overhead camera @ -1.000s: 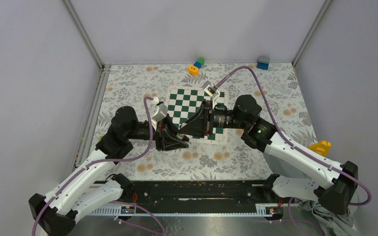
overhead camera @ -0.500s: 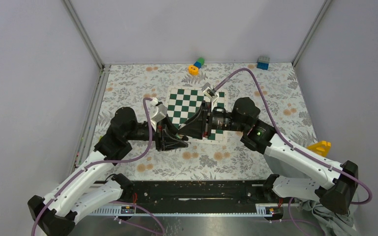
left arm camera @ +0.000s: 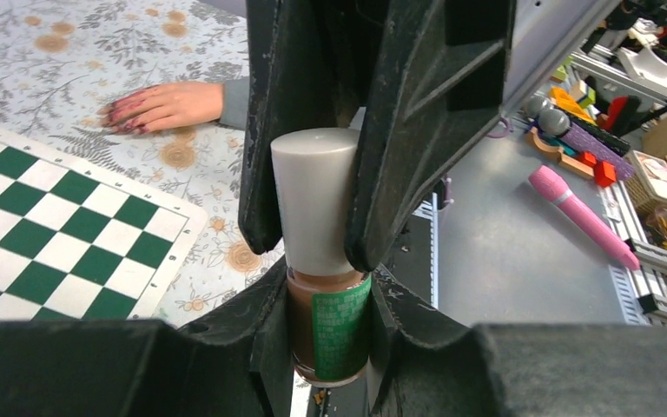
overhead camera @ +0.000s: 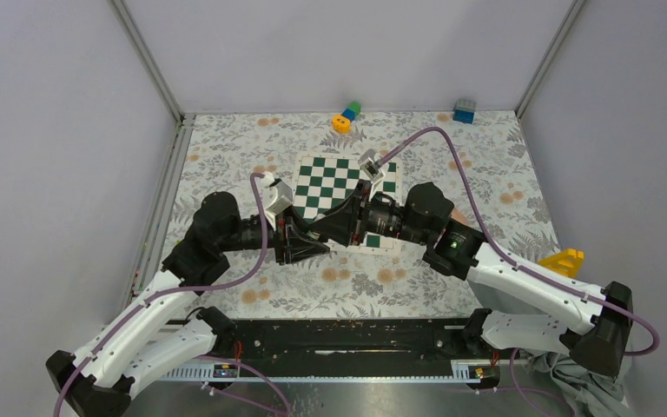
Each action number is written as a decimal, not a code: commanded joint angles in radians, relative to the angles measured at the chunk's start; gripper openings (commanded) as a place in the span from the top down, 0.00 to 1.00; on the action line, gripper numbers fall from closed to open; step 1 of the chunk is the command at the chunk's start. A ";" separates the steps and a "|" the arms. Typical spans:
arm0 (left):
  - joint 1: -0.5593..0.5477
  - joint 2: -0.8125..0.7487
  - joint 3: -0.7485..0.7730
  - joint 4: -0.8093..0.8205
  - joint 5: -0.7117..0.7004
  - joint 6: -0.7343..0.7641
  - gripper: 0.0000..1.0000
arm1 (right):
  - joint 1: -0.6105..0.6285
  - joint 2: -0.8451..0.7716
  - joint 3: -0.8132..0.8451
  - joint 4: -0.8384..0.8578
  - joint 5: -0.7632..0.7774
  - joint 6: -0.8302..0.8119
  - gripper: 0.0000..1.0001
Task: Paint the nails
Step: Close the nail polish bottle, then screw the nail polish bottle.
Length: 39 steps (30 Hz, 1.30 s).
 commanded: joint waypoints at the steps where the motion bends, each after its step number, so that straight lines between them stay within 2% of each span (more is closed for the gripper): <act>1: 0.006 -0.012 0.014 0.069 -0.168 0.031 1.00 | 0.079 0.024 0.009 -0.050 0.082 0.050 1.00; 7: 0.006 -0.024 0.006 0.034 -0.328 0.052 1.00 | 0.093 0.080 0.033 -0.093 0.215 0.217 1.00; 14: 0.004 0.008 0.026 -0.035 -0.453 0.091 1.00 | 0.106 0.184 0.127 -0.191 0.280 0.350 1.00; 19: 0.004 0.016 0.042 -0.087 -0.554 0.129 1.00 | 0.128 0.221 0.195 -0.311 0.348 0.355 1.00; 25: 0.003 0.011 0.043 -0.104 -0.562 0.166 1.00 | 0.130 0.234 0.210 -0.324 0.359 0.358 0.99; 30: -0.008 -0.008 0.037 -0.101 -0.513 0.203 1.00 | 0.130 0.223 0.208 -0.303 0.358 0.346 0.80; 34: -0.018 -0.023 0.031 -0.095 -0.470 0.220 1.00 | 0.130 0.209 0.202 -0.288 0.358 0.325 0.60; 39: -0.030 -0.036 0.023 -0.088 -0.431 0.223 1.00 | 0.130 0.179 0.189 -0.288 0.388 0.298 0.47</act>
